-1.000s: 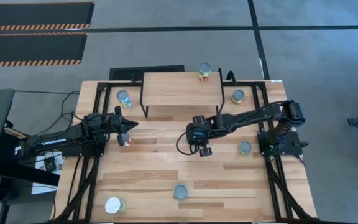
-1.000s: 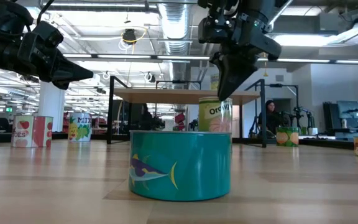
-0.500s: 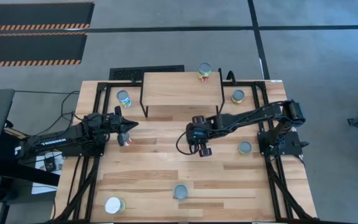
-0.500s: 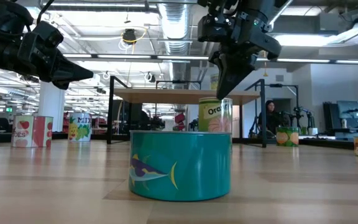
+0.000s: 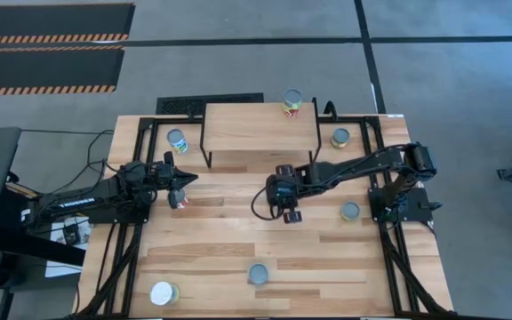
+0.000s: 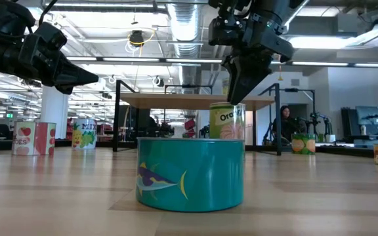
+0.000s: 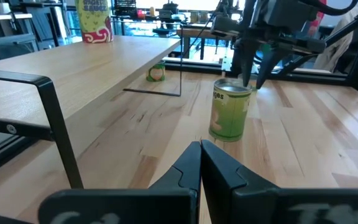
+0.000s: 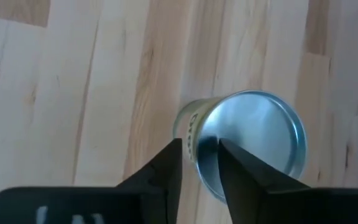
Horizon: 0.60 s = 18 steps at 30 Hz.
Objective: Pick and place cans onto a shelf
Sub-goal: Put the canned oranges on the shelf
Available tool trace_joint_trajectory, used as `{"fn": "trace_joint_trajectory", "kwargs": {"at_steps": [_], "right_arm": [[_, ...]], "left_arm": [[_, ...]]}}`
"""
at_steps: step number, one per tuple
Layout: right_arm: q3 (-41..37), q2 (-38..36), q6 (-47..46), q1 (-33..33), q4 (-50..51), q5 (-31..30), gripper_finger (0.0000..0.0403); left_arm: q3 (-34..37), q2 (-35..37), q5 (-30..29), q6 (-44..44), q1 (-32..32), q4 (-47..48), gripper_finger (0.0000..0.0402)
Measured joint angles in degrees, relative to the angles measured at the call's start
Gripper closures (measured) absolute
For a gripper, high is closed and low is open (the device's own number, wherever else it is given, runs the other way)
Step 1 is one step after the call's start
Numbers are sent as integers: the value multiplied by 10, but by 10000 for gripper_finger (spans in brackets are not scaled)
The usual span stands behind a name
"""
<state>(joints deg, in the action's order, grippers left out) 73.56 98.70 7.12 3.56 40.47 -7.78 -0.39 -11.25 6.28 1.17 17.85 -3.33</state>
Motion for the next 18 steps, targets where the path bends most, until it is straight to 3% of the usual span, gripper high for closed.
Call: {"fn": "trace_joint_trajectory", "kwargs": {"at_steps": [4,12,18], "right_arm": [[0,0,0,-7,0,0,280],[0,0,2,-15,6,7,348],[4,19,2,-15,0,12,352]], "left_arm": [[0,0,0,0,0,0,401],[0,0,0,0,0,0,401],[0,0,0,0,0,0,401]]}}
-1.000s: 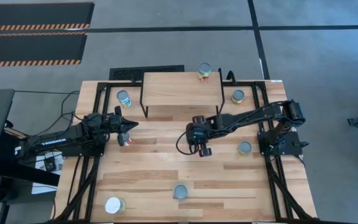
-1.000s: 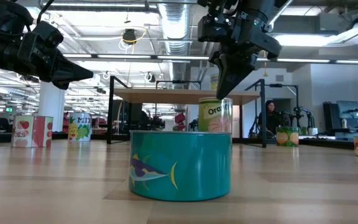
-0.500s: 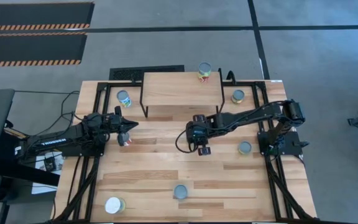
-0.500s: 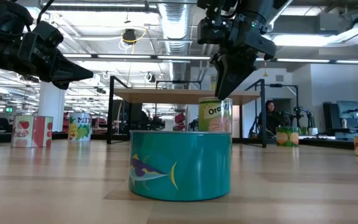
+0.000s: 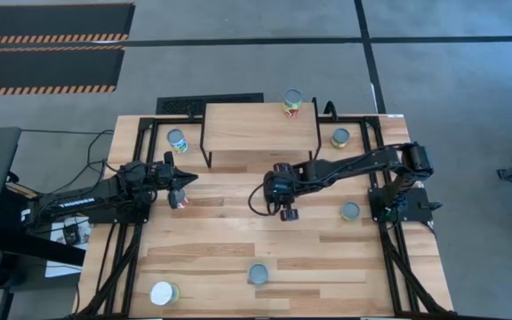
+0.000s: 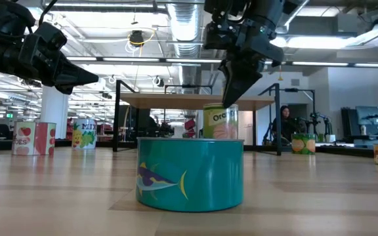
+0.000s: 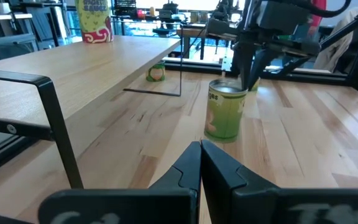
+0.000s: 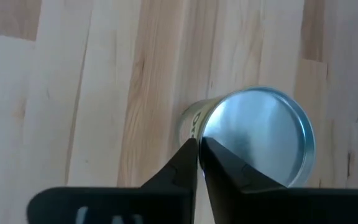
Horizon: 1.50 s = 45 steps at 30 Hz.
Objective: Pick and place cans onto a shelf
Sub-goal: Put the canned oranges on the shelf
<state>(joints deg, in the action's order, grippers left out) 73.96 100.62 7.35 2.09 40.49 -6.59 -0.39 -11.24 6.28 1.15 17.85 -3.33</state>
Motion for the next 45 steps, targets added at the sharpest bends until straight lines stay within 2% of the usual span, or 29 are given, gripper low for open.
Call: {"fn": "trace_joint_trajectory", "kwargs": {"at_steps": [5,10,12,18,22,26,29,37,45], "right_arm": [[1,23,20,1,1,-5,350],[25,11,35,4,17,5,392],[41,5,36,4,35,22,394],[132,-25,61,-7,76,28,399],[229,-23,80,-23,107,22,396],[308,-23,102,-69,117,23,399],[336,-23,132,-120,114,21,399],[340,2,240,-254,114,26,399],[340,47,289,-303,100,39,399]], "left_arm": [[0,0,1,0,0,0,401],[0,0,0,0,0,2,401],[0,0,0,0,0,1,402],[0,0,0,0,0,0,402],[0,0,0,0,0,0,401],[0,0,0,0,0,-3,401],[0,0,0,0,0,-2,401],[0,0,0,-1,0,-2,402],[0,0,0,-1,0,-3,401]]}}
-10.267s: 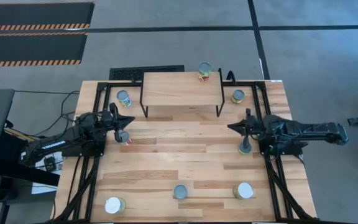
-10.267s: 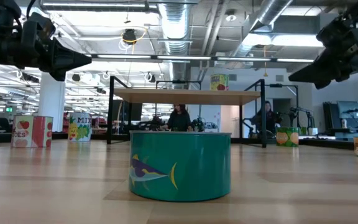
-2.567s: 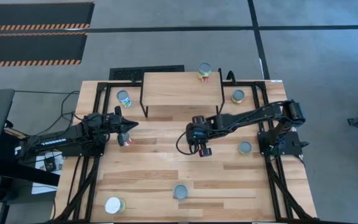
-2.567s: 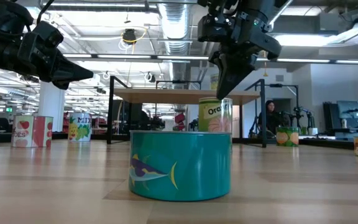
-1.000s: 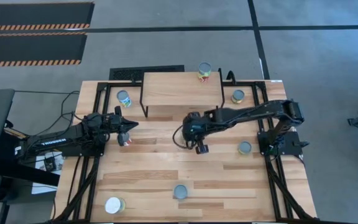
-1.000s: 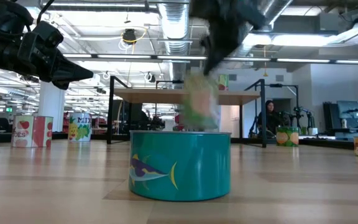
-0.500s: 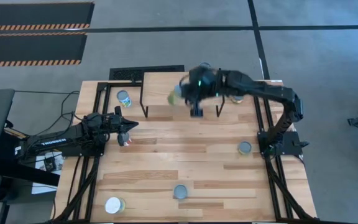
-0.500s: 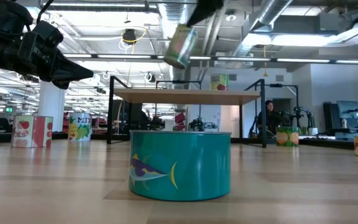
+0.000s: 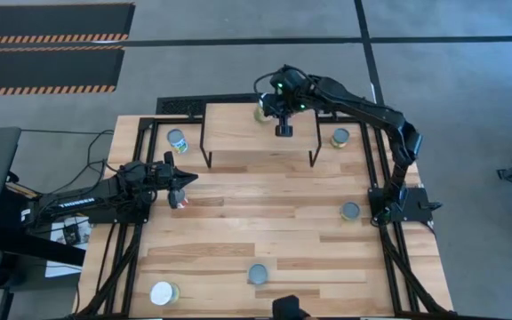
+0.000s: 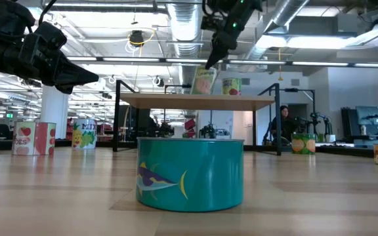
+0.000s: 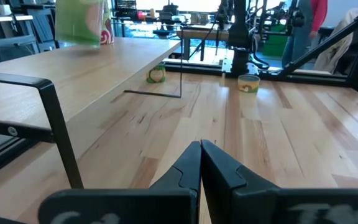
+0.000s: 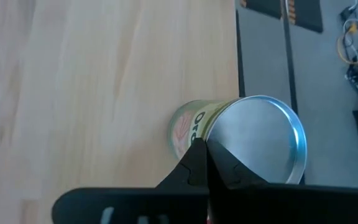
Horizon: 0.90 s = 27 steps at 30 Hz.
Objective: Pick and place cans onto a shelf
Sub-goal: Put the canned oranges on the shelf
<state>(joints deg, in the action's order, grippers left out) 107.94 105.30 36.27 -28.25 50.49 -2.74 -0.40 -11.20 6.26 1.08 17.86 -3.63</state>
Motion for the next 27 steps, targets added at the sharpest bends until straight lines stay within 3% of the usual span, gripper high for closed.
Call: {"fn": "trace_joint_trajectory", "kwargs": {"at_steps": [14,27], "right_arm": [[1,1,-5,-23,-1,-2,395],[1,1,-20,-22,-5,-2,327]], "left_arm": [[0,0,0,0,0,-1,401],[0,0,0,1,0,-1,401]]}}
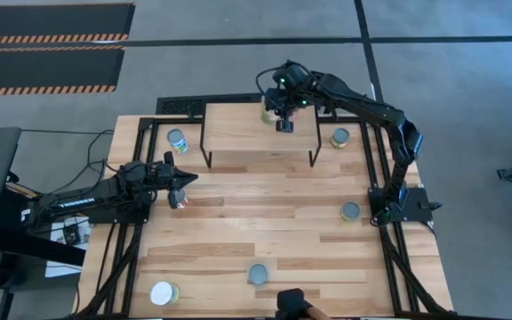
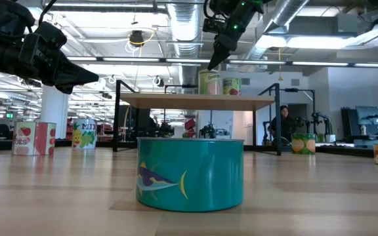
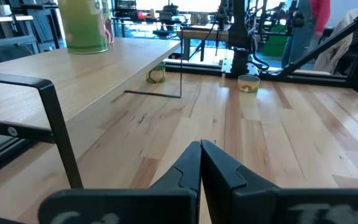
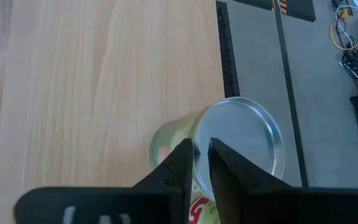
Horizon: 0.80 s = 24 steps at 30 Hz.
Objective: Pick and place cans onto a shelf
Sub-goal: Put the canned oranges on the shelf
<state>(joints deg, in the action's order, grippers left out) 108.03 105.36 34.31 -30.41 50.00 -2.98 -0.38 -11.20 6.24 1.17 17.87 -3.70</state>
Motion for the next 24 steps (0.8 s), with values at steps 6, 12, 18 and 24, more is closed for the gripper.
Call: {"fn": "trace_joint_trajectory", "kwargs": {"at_steps": [6,12,18,24], "right_arm": [[0,0,-13,-2,-15,-10,326],[0,-16,23,7,-16,-57,328],[-1,-26,32,1,83,-37,385],[-1,-2,24,-11,75,-36,381]], "left_arm": [[0,0,0,0,0,0,401],[0,0,0,2,0,2,401],[0,0,0,2,0,3,401],[0,0,0,2,0,4,401]]}}
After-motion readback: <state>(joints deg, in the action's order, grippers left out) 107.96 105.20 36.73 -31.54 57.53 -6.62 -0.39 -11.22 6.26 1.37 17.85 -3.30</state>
